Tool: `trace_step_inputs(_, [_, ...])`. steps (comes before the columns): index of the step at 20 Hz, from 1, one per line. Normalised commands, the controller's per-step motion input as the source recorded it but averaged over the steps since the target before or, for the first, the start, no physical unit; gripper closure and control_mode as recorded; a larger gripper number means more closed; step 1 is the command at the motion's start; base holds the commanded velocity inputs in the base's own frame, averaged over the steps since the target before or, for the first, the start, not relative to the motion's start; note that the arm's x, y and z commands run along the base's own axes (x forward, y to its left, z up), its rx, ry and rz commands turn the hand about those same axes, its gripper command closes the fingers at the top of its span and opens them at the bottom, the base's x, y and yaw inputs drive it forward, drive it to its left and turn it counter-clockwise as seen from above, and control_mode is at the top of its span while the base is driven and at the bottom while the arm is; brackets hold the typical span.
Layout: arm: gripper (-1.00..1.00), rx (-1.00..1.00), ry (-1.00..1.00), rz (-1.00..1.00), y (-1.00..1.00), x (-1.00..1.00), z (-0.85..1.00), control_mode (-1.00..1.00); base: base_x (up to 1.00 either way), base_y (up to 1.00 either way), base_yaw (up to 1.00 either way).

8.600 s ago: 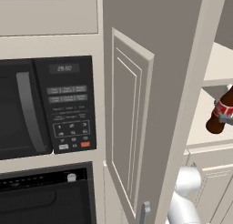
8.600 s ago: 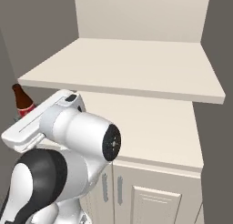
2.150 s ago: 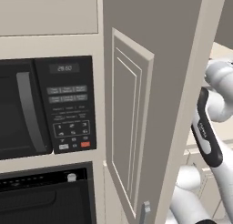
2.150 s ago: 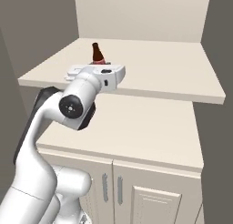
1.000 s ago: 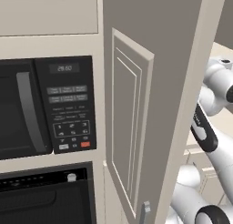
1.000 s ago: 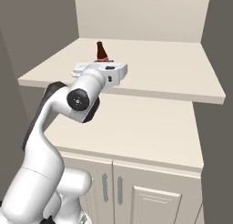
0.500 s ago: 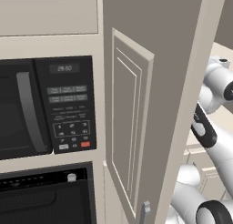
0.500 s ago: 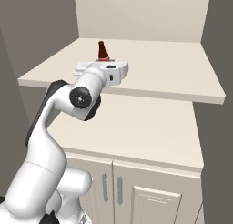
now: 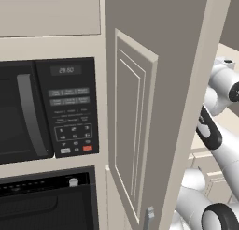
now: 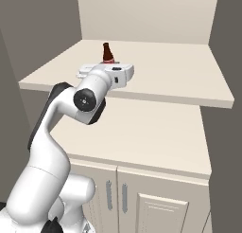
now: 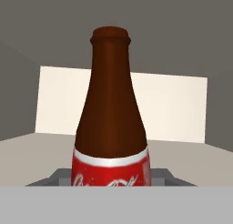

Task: Pick the bottled drink from the counter and place it in the open cabinet.

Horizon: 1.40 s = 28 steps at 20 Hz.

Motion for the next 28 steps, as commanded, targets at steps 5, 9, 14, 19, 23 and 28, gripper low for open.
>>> trace_step_inputs(5, [1.0,0.0,0.0,0.0,0.0,0.14,-0.25,-1.0,0.0,0.0,0.0])
trace_step_inputs(9, [1.0,0.0,0.0,0.0,0.0,0.17,-0.26,-1.0,0.0,0.0,0.0])
trace_step_inputs(14, [1.0,0.0,0.0,0.0,0.0,0.15,-0.31,-1.0,0.0,0.0,0.0])
trace_step_inputs(19, [1.0,0.0,0.0,0.0,0.0,0.11,-0.31,-1.0,0.0,0.0,0.0])
trace_step_inputs(23, [-1.0,0.0,0.0,0.0,0.0,0.06,-0.26,-1.0,0.0,0.0,0.0])
trace_step_inputs(28, [-1.0,0.0,0.0,0.0,0.0,0.02,-0.16,-1.0,0.0,0.0,0.0])
